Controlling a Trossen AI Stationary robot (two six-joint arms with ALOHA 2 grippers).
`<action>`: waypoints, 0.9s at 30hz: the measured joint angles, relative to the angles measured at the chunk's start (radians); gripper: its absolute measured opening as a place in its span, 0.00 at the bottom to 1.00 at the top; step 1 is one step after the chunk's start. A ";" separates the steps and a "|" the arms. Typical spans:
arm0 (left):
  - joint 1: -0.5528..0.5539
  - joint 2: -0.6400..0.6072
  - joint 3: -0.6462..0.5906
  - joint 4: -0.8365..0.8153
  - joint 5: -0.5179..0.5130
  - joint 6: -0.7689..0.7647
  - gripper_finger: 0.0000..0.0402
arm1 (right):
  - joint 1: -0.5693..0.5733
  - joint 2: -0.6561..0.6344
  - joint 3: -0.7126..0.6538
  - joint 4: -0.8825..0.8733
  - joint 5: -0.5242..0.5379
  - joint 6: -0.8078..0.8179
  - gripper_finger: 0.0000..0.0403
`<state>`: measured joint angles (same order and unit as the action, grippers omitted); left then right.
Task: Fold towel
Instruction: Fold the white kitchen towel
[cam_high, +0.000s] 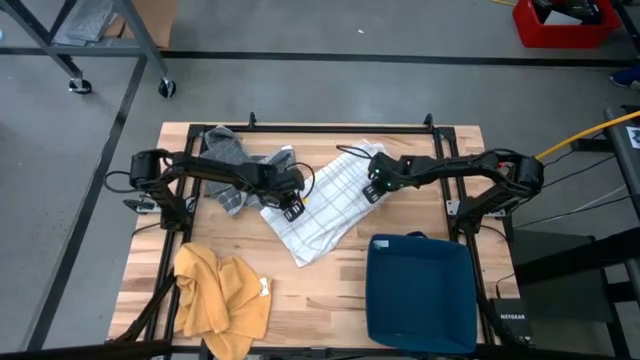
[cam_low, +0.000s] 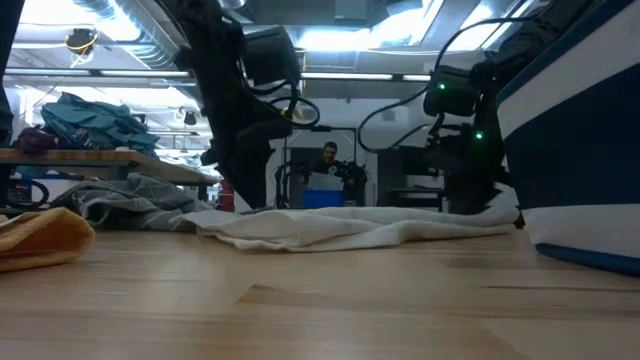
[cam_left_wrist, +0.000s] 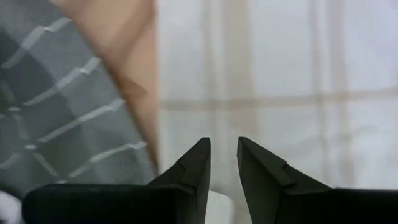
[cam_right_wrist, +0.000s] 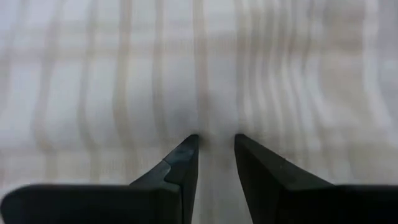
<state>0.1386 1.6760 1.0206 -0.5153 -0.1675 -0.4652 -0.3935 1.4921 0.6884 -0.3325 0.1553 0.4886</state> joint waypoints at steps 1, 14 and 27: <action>-0.014 0.003 0.000 0.002 0.001 -0.012 0.18 | 0.000 0.000 0.000 0.025 0.011 -0.001 0.27; -0.123 0.060 0.007 0.083 -0.055 -0.106 0.18 | 0.001 -0.029 0.000 0.233 -0.194 -0.108 0.27; -0.001 0.093 0.009 0.083 -0.104 0.000 0.18 | 0.001 -0.064 0.000 -0.223 -0.099 0.085 0.27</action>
<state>0.1380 1.7690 1.0298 -0.4319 -0.2711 -0.4650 -0.3921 1.4284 0.6884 -0.5550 0.0566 0.5731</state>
